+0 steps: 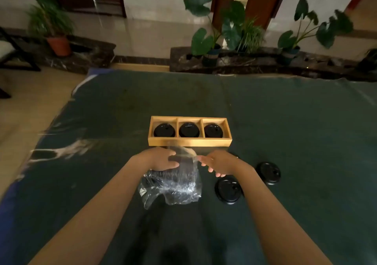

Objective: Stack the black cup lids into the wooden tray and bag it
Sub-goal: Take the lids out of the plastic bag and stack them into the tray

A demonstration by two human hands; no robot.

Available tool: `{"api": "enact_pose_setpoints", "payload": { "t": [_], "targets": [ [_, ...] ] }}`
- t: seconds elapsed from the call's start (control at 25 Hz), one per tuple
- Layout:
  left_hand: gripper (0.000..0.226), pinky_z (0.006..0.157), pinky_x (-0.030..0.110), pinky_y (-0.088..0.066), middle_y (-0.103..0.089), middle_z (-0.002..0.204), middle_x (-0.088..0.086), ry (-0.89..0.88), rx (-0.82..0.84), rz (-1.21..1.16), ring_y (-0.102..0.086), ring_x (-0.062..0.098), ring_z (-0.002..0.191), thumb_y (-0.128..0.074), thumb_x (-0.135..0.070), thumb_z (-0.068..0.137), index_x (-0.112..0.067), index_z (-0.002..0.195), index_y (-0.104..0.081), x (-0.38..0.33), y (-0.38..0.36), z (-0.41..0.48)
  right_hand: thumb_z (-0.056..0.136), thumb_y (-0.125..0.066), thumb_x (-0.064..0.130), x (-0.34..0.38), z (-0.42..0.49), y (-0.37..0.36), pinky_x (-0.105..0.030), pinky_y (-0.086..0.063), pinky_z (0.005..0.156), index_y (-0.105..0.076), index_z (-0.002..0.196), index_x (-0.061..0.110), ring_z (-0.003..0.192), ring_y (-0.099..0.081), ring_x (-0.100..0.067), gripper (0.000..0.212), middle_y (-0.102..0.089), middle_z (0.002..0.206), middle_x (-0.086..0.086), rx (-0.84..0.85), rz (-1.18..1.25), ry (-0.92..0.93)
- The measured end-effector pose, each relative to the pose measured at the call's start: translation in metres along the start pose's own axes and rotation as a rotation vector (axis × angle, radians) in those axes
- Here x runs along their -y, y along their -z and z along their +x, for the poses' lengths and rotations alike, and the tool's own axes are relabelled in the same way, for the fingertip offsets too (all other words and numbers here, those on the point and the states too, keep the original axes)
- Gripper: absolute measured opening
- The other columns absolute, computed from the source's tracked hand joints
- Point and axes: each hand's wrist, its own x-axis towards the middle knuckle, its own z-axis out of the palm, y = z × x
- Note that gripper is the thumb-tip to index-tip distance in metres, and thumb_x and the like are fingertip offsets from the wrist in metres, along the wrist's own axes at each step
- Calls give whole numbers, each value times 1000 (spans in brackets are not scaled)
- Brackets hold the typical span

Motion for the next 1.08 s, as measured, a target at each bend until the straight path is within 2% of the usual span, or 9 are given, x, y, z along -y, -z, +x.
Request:
{"api": "enact_pose_setpoints", "payload": {
  "t": [0.12, 0.16, 0.2, 0.24, 0.32, 0.48, 0.68, 0.92, 1.08],
  "targets": [
    [61, 108, 41, -31, -34, 148, 12, 20, -50, 40, -29, 31, 135, -47, -40, 92, -18, 145, -25, 10, -15, 7, 92, -32, 59, -3, 8, -18, -36, -44, 79, -60, 80, 20, 85, -57, -26, 50, -61, 85, -3, -18, -31, 26],
    [61, 107, 43, -32, -36, 146, 12, 29, -85, 44, -28, 32, 134, -50, -36, 91, -18, 144, -26, 13, -20, 8, 93, -33, 56, -2, 10, -24, -37, -43, 82, -60, 85, 21, 95, -56, -27, 45, -61, 91, -2, -42, -25, 19],
    [60, 105, 44, -33, -37, 143, 12, 35, -125, 60, -28, 32, 131, -53, -31, 90, -19, 143, -28, 17, -27, 10, 94, -35, 53, -3, 15, -33, -39, -43, 88, -61, 102, 17, 106, -53, -29, 45, -62, 106, -6, -74, -41, 24],
    [59, 103, 44, -33, -38, 140, 10, 35, -178, 89, -29, 31, 129, -55, -27, 88, -20, 142, -30, 19, -34, 10, 94, -37, 50, -3, 20, -42, -42, -41, 94, -55, 120, 13, 115, -49, -32, 49, -58, 120, -11, -116, -85, 31],
    [58, 100, 42, -32, -40, 136, 7, 32, -310, 117, -33, 29, 123, -60, -20, 85, -22, 138, -37, 26, -45, 12, 95, -40, 44, 2, 29, -59, -46, -36, 99, -41, 135, 11, 123, -38, -36, 52, -48, 131, -16, -227, -175, 40],
    [54, 99, 42, -30, -44, 128, 2, -3, -495, 62, -34, 25, 116, -67, -18, 79, -26, 128, -45, 35, -63, 19, 92, -46, 41, 21, 45, -89, -44, -34, 98, -39, 136, 17, 119, -35, -32, 50, -43, 134, -11, -460, -276, 132],
    [54, 97, 38, -25, -46, 123, -2, -16, -591, 17, -34, 22, 118, -69, -21, 75, -28, 124, -47, 42, -75, 23, 88, -52, 46, 36, 70, -108, -43, -26, 102, -44, 131, 24, 122, -33, -30, 49, -47, 130, -4, -510, -308, 193],
    [64, 102, 39, -35, -49, 127, 5, -45, -604, -109, -46, 23, 118, -72, -19, 73, -15, 129, -42, 49, -73, 25, 89, -54, 41, 32, 79, -117, -42, -28, 98, -57, 126, 25, 115, -40, -30, 41, -57, 123, -2, -625, -202, 247],
    [74, 111, 37, -26, -37, 145, 7, -5, -553, -120, -34, 24, 133, -73, -28, 76, -11, 138, -36, 54, -75, 25, 91, -55, 30, 29, 79, -122, -43, -32, 95, -66, 117, 23, 107, -46, -33, 29, -64, 114, -3, -730, -73, 264]
  ]
}}
